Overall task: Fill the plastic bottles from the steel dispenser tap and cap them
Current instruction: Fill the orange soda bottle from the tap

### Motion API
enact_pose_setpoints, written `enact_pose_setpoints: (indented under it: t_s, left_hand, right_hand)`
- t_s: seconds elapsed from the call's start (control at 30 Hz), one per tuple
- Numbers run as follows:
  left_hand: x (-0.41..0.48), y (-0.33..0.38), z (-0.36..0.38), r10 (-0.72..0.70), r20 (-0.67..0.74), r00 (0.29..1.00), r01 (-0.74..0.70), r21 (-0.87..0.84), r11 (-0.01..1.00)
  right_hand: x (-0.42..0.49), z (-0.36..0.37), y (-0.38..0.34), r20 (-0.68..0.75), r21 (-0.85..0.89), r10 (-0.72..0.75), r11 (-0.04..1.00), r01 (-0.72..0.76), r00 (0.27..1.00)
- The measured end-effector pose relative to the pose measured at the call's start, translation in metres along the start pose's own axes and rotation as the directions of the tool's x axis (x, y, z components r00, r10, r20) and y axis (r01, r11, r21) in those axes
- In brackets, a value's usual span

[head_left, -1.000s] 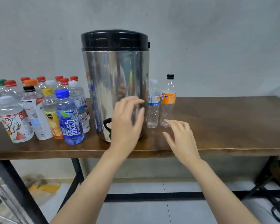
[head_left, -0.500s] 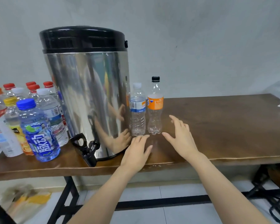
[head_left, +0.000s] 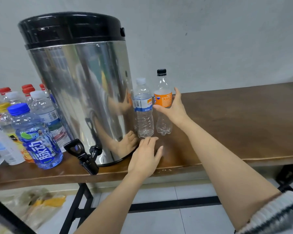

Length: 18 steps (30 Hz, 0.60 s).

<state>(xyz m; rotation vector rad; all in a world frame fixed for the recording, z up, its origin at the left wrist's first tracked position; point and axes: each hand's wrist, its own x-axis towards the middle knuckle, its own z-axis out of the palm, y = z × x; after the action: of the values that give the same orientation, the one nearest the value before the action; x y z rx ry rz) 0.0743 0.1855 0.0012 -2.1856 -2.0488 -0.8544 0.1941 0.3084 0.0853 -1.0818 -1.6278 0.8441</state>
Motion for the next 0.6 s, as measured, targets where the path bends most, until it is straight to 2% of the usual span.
enact_pose_setpoints:
  t_s: [0.1,0.33,0.4,0.5,0.6]
  left_hand:
    - [0.0,0.0,0.0,-0.002,-0.003,1.0,0.002,0.003,1.0]
    - [0.0,0.001,-0.002,-0.02,-0.013,1.0,0.02,0.011,1.0]
    - [-0.001,0.001,-0.003,0.015,-0.025,1.0,-0.015,0.004,1.0]
    - [-0.013,0.0,-0.004,0.083,-0.076,0.994,-0.092,-0.127,0.988]
    - [-0.028,0.001,-0.012,0.036,-0.218,0.975,-0.108,-0.326,0.939]
  right_hand:
    - [0.006,0.001,0.001,0.001,0.056,0.021,0.998,-0.021,1.0]
    - [-0.008,-0.007,0.006,-0.097,0.024,0.0,1.0,0.002,0.995]
    - [-0.024,-0.014,0.002,-0.118,0.033,-0.016,0.999,0.02,0.993]
    - [-0.058,-0.028,-0.01,-0.15,0.061,-0.035,0.997,0.045,0.988]
    - [-0.096,-0.04,-0.025,-0.192,0.096,-0.057,0.992,0.077,0.98]
